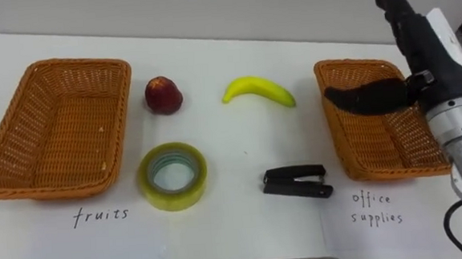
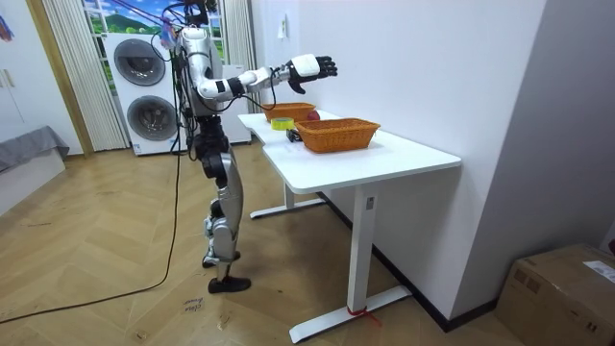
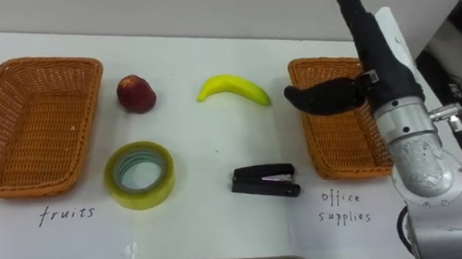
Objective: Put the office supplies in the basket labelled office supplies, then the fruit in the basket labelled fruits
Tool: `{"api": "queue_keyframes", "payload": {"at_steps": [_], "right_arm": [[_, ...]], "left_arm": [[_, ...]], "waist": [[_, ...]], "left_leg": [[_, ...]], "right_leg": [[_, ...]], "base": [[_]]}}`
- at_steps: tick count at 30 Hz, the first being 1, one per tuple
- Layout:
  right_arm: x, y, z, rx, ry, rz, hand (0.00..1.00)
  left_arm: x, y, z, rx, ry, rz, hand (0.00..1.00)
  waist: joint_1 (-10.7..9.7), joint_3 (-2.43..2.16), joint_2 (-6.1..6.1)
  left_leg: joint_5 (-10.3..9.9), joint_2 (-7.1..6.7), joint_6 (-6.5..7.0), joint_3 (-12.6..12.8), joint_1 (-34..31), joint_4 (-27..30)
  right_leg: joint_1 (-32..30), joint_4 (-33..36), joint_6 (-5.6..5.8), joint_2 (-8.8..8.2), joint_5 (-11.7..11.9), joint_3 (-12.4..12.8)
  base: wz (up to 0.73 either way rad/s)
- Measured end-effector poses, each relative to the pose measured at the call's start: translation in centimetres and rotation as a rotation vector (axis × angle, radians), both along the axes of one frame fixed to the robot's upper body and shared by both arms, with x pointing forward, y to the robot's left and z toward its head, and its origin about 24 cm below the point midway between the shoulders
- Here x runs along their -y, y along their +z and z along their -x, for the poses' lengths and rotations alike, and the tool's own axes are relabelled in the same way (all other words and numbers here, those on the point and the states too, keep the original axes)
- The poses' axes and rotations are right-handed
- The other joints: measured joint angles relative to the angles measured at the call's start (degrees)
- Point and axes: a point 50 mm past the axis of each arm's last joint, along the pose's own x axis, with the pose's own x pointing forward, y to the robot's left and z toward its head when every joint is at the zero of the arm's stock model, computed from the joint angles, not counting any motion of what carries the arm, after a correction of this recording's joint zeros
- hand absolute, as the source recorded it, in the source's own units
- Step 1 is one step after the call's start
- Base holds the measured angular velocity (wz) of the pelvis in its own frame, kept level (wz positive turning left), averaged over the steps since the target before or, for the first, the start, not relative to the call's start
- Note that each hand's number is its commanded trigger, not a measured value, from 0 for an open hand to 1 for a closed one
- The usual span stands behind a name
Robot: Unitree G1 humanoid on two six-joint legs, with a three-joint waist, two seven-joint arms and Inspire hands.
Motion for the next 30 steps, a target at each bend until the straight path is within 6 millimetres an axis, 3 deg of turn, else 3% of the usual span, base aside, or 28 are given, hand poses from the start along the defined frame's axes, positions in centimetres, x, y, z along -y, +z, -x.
{"api": "queue_keyframes", "payload": {"at_steps": [4,18,30], "right_arm": [[-0.2,-0.1,0.0,-0.023,0.025,0.038,0.0],[-1.0,-2.0,-0.1,-0.209,0.139,0.18,0.0],[-1.2,-2.8,0.0,-0.326,0.202,0.277,0.0]], "left_arm": [[-0.1,0.1,-0.4,0.011,-0.012,0.003,0.0],[-0.3,0.6,-2.9,0.097,-0.039,-0.001,0.0],[-0.3,0.7,-3.4,0.11,-0.039,0.026,0.0]], "waist": [[0.1,0.2,0.03],[2.0,0.27,-0.41],[3.3,0.45,-0.14]], "left_leg": [[0.0,-0.09,0.01,-0.3,-0.2,0.0],[0.0,-0.07,0.02,0.0,-0.7,-0.2],[0.0,0.0,0.01,0.2,-0.5,-0.4]], "right_leg": [[0.1,0.0,0.0,-0.08,0.0,0.0],[-0.6,-0.2,0.1,0.5,0.1,0.5],[-0.4,-0.1,0.04,0.54,0.2,0.4]], "base": [[0.03],[0.0],[-0.01]]}}
